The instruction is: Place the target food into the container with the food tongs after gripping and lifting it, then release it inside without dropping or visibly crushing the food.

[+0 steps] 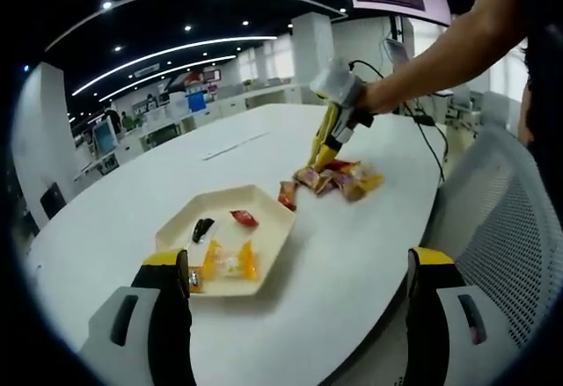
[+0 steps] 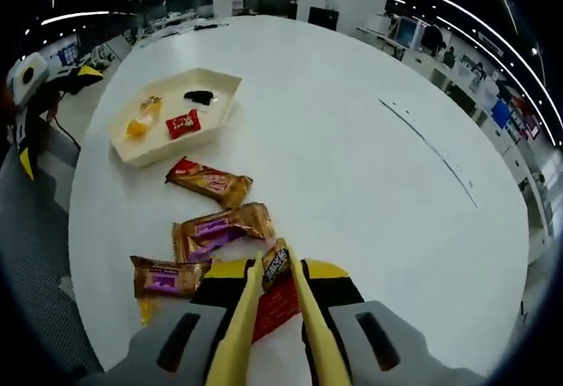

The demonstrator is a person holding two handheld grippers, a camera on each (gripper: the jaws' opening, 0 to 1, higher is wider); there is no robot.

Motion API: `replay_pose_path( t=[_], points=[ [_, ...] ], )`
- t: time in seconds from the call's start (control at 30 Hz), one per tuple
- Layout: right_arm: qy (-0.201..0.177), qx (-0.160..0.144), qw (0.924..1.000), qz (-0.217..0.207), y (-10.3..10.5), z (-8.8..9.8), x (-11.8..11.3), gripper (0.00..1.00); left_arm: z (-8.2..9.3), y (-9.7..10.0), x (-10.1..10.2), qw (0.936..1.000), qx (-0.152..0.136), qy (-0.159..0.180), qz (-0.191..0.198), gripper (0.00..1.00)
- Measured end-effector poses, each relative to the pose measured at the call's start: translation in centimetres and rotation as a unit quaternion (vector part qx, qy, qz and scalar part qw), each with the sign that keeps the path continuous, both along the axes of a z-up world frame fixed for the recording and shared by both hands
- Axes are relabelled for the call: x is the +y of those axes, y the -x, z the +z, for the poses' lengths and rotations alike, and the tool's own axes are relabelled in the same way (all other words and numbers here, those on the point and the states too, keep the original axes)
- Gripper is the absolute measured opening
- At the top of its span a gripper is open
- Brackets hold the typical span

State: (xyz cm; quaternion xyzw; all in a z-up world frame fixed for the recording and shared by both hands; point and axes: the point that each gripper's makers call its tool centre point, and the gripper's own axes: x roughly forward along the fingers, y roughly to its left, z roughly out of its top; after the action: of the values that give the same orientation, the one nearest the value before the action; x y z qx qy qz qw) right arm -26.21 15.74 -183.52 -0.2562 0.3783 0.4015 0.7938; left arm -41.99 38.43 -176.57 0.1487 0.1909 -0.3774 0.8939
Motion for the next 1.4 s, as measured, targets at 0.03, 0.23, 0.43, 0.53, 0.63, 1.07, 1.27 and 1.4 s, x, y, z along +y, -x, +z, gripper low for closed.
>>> replay_pose_path(
  t=[0.03,0.23,0.43,0.53,0.63,1.07,1.27,1.4],
  points=[
    [-0.005,0.001,1.0000,-0.005,0.1,0.3,-0.1,0.20,0.0,0.0,0.0,1.0000,0.000,0.000,0.000,0.99],
    [-0.021,-0.002,0.9995,-0.024,-0.4,2.1,-0.1,0.20,0.2,0.0,-0.1,1.0000,-0.003,0.003,-0.003,0.99],
    [-0.029,-0.006,0.9990,-0.032,-1.0,4.0,0.1,0.20,0.3,0.0,-0.2,1.0000,-0.006,0.004,-0.004,0.99],
    [-0.039,-0.014,0.9984,-0.039,-1.6,5.4,0.3,0.21,0.4,0.0,-0.1,1.0000,-0.007,0.005,-0.003,0.99],
    [-0.052,-0.024,0.9976,-0.039,-2.0,7.0,1.0,0.21,0.4,-0.1,-0.1,0.9999,-0.008,0.007,-0.002,0.99],
    [-0.066,-0.039,0.9970,-0.011,-1.7,9.2,4.5,0.21,0.4,-0.1,-0.1,0.9999,-0.010,0.005,-0.001,0.99],
    [-0.074,-0.037,0.9965,-0.007,-1.6,9.7,5.9,0.21,0.6,-0.2,0.1,0.9999,-0.014,0.008,0.003,0.99],
    [-0.080,-0.035,0.9962,0.003,-1.5,10.1,7.4,0.21,0.6,-0.2,0.0,0.9999,-0.013,0.008,0.002,0.99]
  ],
)
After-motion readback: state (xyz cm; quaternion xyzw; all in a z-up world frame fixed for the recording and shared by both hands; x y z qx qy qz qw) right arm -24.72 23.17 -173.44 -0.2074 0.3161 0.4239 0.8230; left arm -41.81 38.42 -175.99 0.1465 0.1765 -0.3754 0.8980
